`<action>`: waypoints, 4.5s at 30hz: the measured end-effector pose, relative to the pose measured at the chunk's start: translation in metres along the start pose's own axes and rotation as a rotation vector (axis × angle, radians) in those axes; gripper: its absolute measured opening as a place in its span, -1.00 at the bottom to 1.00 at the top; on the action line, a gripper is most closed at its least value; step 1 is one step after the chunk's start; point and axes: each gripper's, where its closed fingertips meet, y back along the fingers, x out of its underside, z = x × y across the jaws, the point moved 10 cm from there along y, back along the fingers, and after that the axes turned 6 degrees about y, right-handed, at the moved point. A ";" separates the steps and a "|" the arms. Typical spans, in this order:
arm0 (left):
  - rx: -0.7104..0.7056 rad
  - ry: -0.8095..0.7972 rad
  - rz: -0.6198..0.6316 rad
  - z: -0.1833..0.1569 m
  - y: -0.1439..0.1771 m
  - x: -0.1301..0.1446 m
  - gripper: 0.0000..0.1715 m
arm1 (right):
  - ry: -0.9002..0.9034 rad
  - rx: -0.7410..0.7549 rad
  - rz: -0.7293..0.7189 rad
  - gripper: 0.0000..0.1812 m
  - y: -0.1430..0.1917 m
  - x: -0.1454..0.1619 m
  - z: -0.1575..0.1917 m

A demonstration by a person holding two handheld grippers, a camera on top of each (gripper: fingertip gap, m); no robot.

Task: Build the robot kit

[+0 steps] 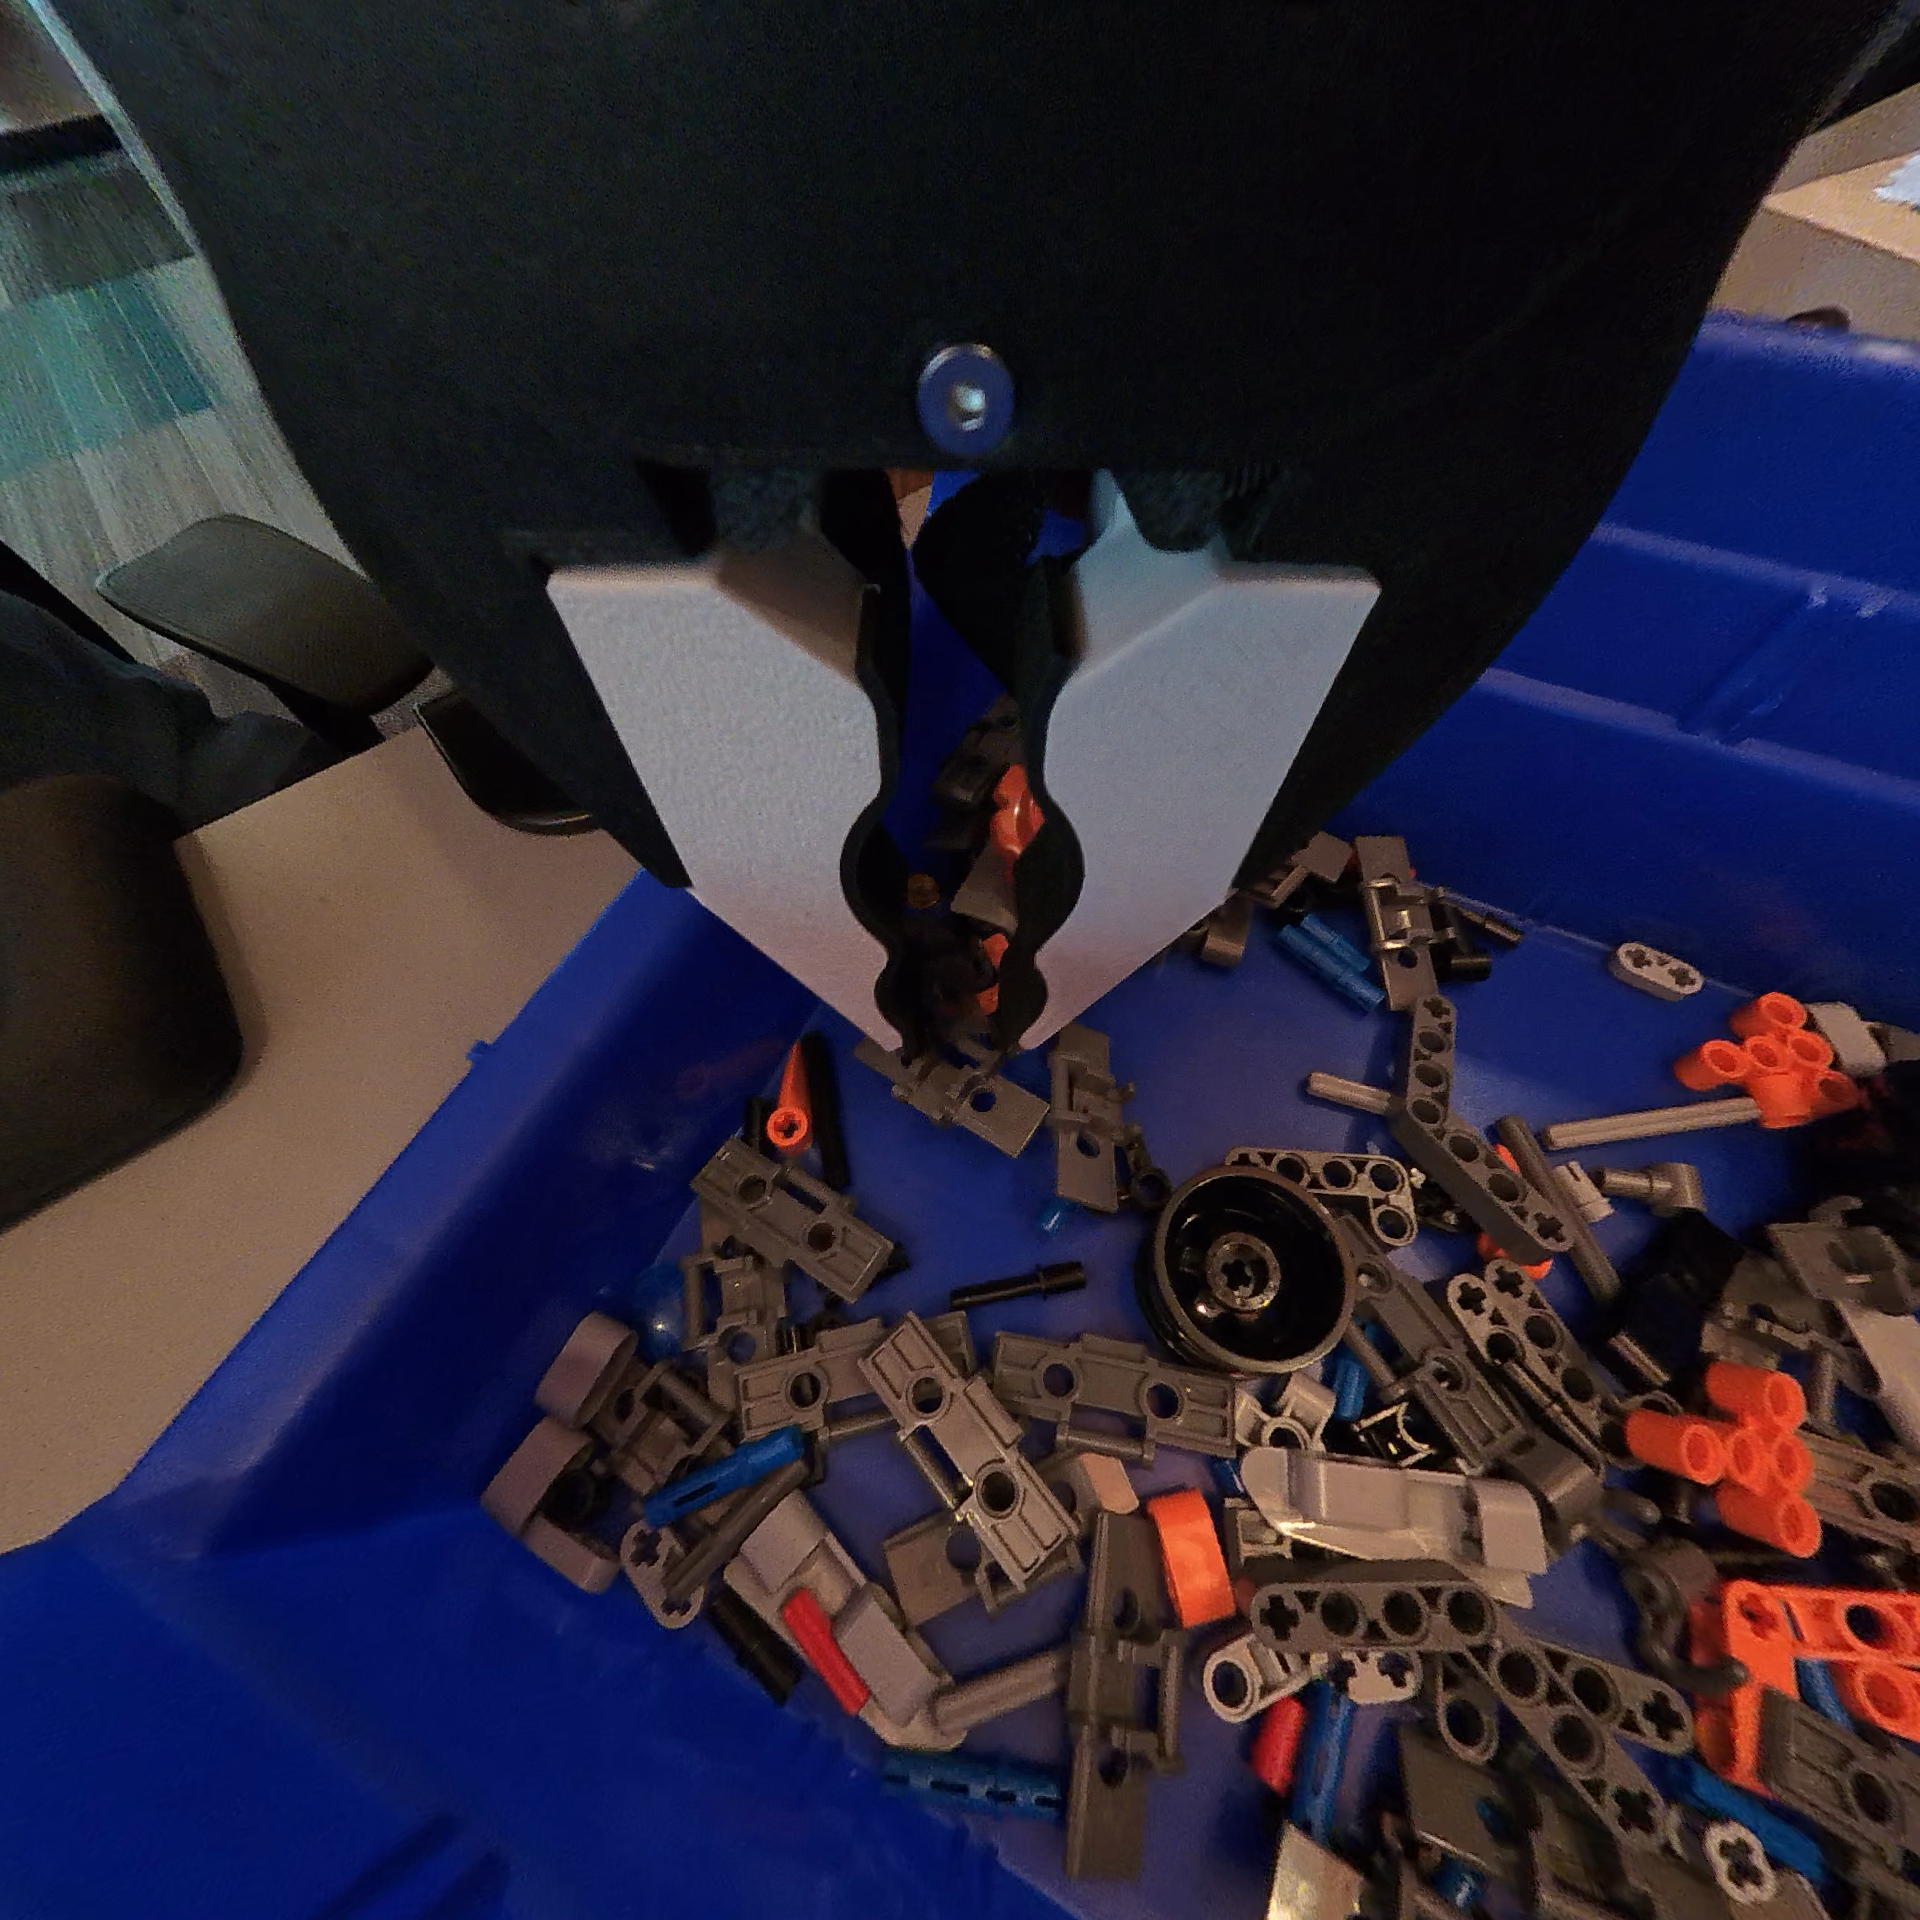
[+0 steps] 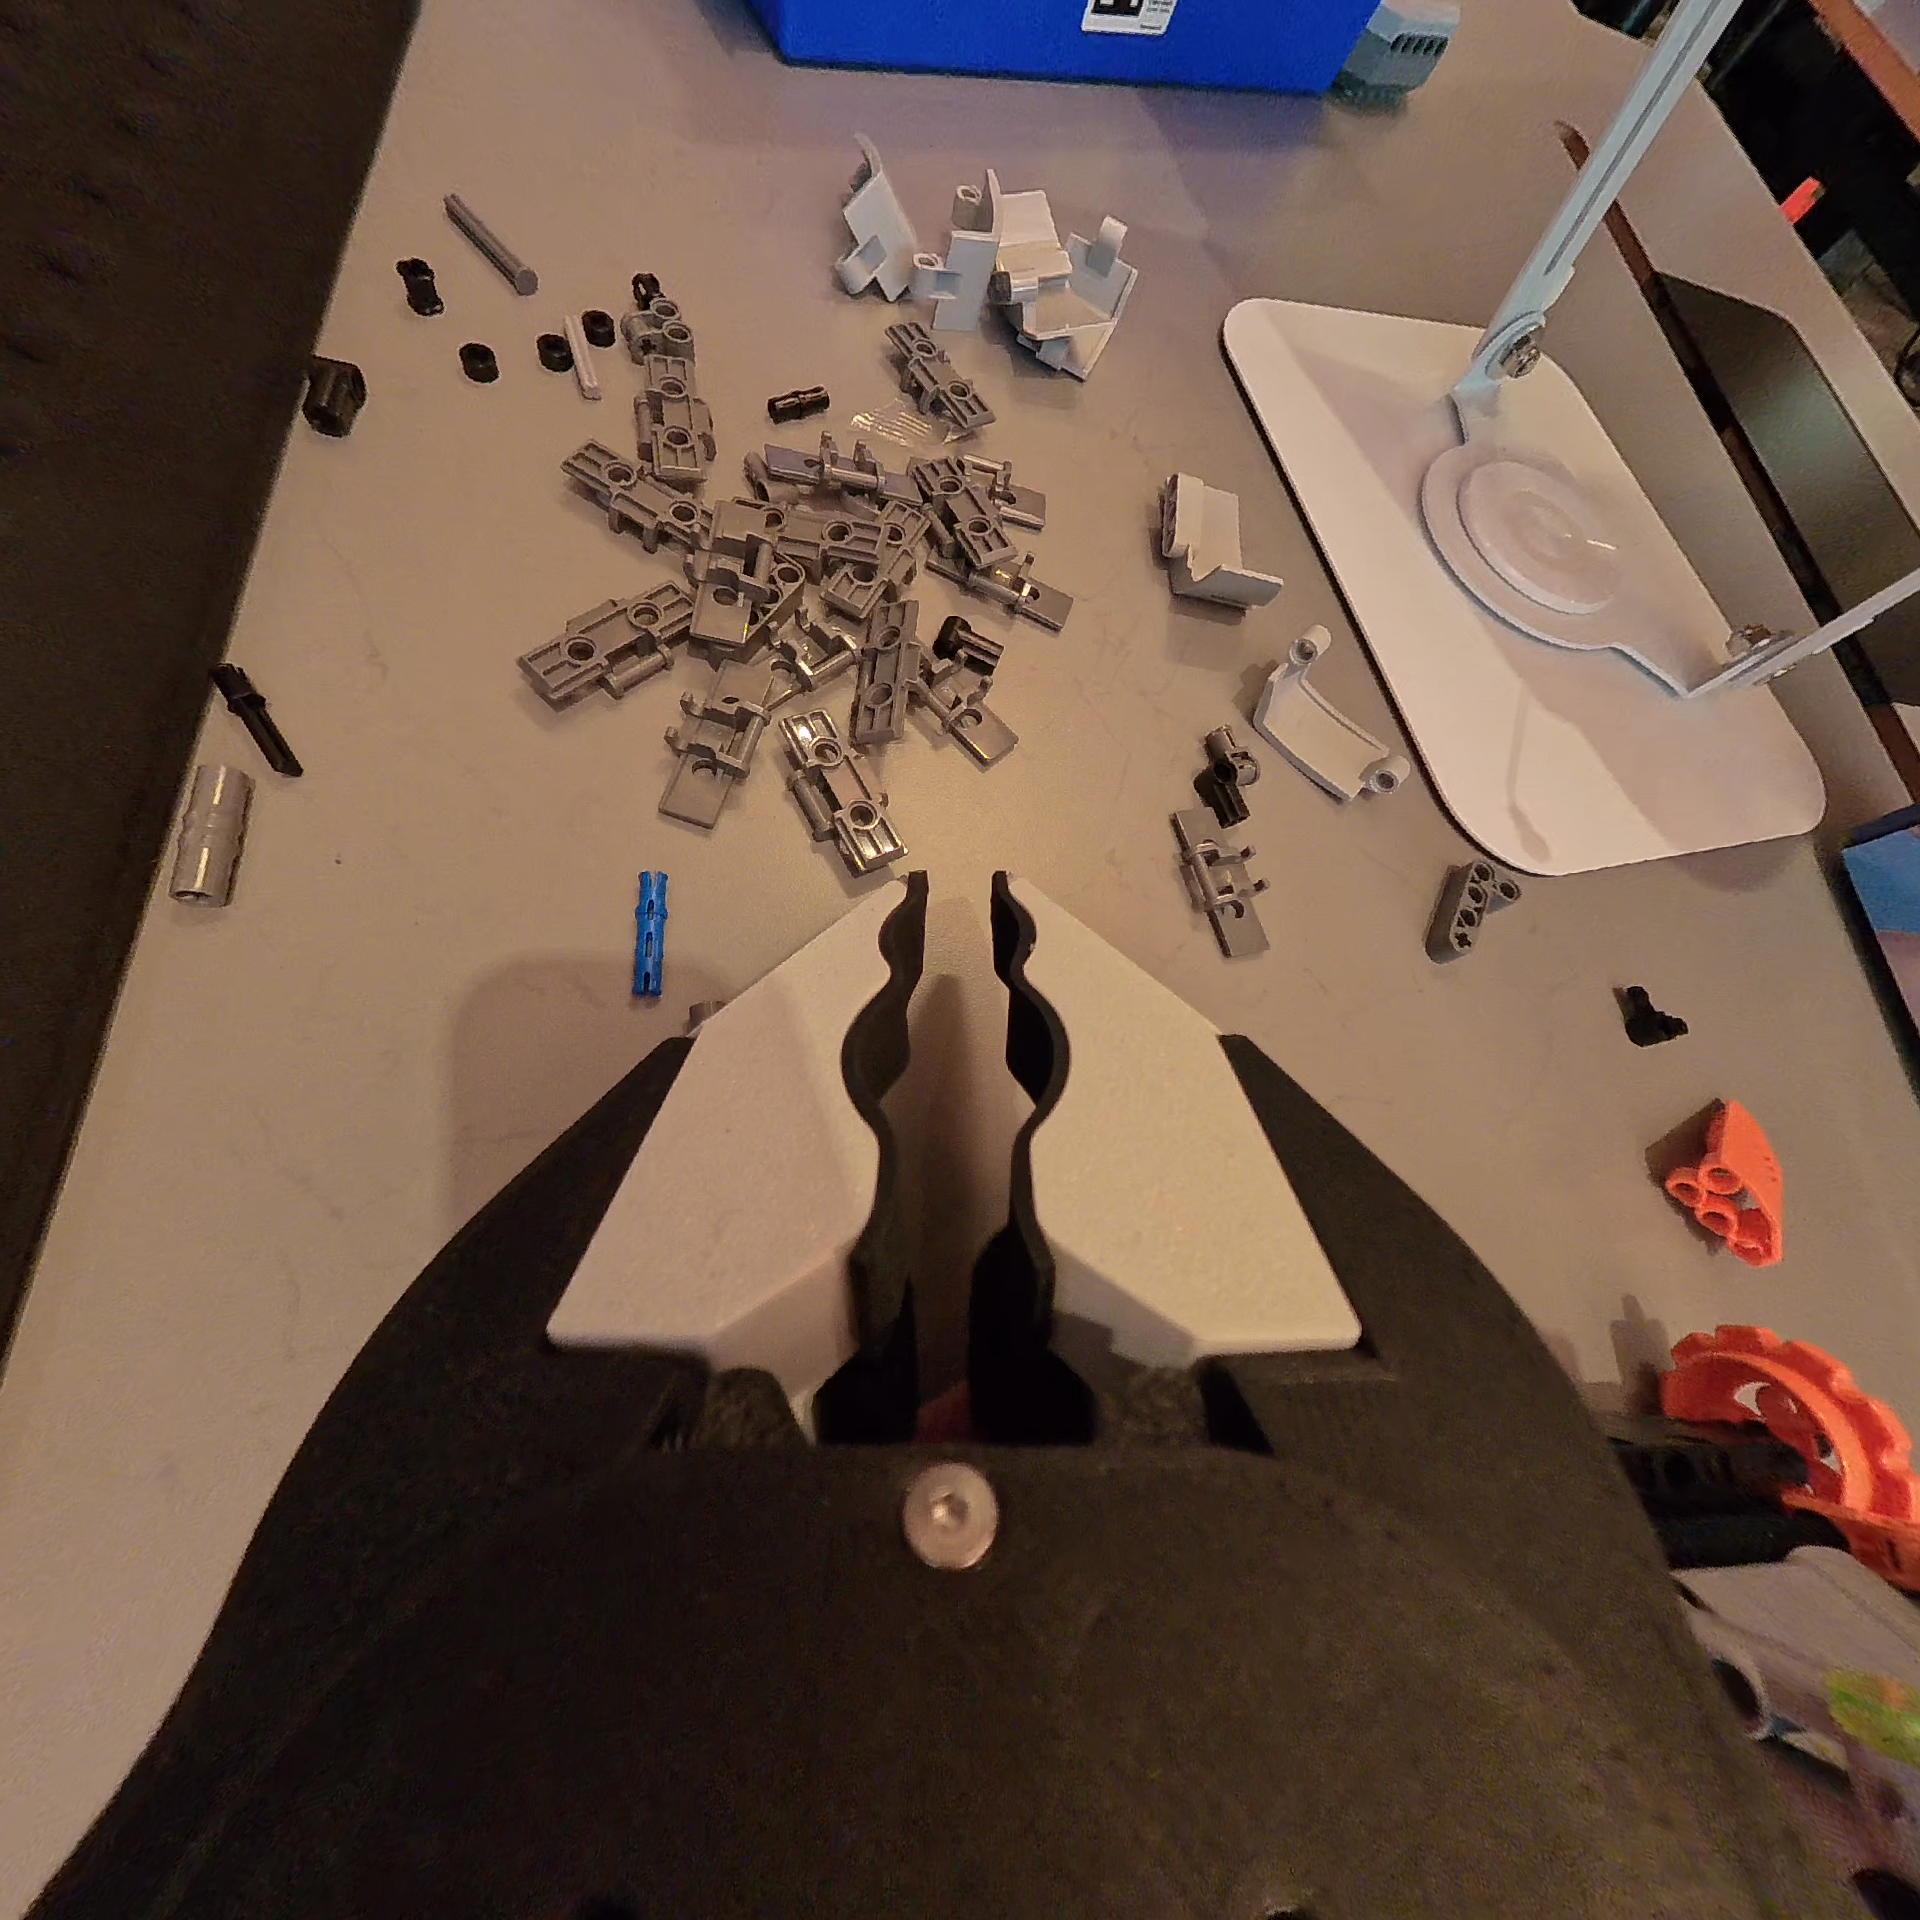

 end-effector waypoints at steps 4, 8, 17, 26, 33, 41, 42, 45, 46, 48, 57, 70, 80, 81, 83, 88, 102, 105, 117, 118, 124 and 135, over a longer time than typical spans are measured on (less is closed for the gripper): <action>-0.039 -0.001 -0.048 0.003 0.019 0.001 -0.93 | -0.001 -0.001 0.000 -0.89 0.000 0.000 0.000; -0.068 -0.046 -0.140 -0.010 0.059 -0.008 -0.94 | -0.002 -0.001 0.000 -0.89 0.000 0.000 0.000; 0.001 -0.424 -0.322 -0.131 0.102 -0.081 -0.94 | -0.002 0.001 0.000 -0.89 0.000 0.000 0.000; -0.033 -0.524 -0.327 -0.139 0.076 -0.120 -0.49 | -0.004 -0.005 -0.005 -0.89 0.002 0.001 0.000; -0.063 -0.174 -0.235 -0.030 0.077 -0.041 -0.69 | -0.006 -0.009 -0.001 -0.89 0.002 0.002 0.000; -0.124 -0.128 0.064 0.012 -0.006 -0.012 -0.70 | -0.002 0.002 0.004 -0.89 0.002 0.002 0.000; -0.112 -0.119 0.054 0.011 -0.010 -0.013 -0.75 | -0.002 0.002 0.004 -0.89 0.002 0.002 0.000; -0.113 -0.124 0.063 0.006 -0.009 -0.013 -0.84 | -0.005 0.000 0.003 -0.89 0.002 0.002 0.000; -0.094 -0.125 0.063 0.004 -0.007 -0.012 -0.84 | -0.005 0.000 0.002 -0.89 0.002 0.002 0.000; -0.098 -0.116 0.012 0.000 0.007 -0.012 -0.85 | -0.005 -0.001 0.002 -0.89 0.002 0.002 -0.001; -0.061 -0.440 -0.350 -0.117 0.110 -0.082 -0.84 | -0.007 -0.002 0.003 -0.89 0.002 0.002 -0.001; -0.147 -0.342 -0.360 -0.093 0.096 -0.094 -0.50 | -0.008 -0.008 -0.006 -0.89 0.003 0.002 0.000; 0.019 0.018 -0.194 -0.014 0.026 -0.041 -0.50 | -0.006 0.003 0.006 -0.89 0.002 0.002 0.000; 0.020 0.042 -0.204 -0.012 0.018 -0.042 -0.50 | -0.006 0.004 0.006 -0.89 0.002 0.002 -0.001; 0.040 0.084 -0.192 -0.009 0.005 -0.040 -0.45 | -0.008 0.006 0.007 -0.89 0.002 0.002 -0.001; 0.001 0.194 -0.228 0.008 -0.010 -0.034 -0.19 | -0.010 0.003 0.008 -0.90 0.002 0.002 -0.001; 0.162 0.192 -0.308 0.014 -0.013 -0.043 -0.84 | -0.010 -0.003 0.006 -0.90 0.002 0.002 -0.001; 0.144 0.173 -0.317 0.013 -0.013 -0.041 -0.84 | -0.011 -0.004 0.005 -0.89 0.002 0.002 -0.001; 0.083 0.090 -0.469 0.003 0.049 -0.023 -0.86 | -0.016 -0.004 0.007 -0.89 0.002 0.002 -0.002; 0.080 0.068 -0.500 -0.002 0.065 -0.022 -0.86 | -0.016 -0.004 0.006 -0.89 0.002 0.002 -0.002; 0.177 -0.248 -0.515 -0.106 0.103 -0.057 -0.86 | -0.016 -0.004 0.009 -0.90 0.001 0.002 -0.002; 0.200 -0.430 -0.370 -0.195 -0.005 -0.121 -0.59 | -0.005 -0.006 0.005 -0.90 0.002 0.002 0.000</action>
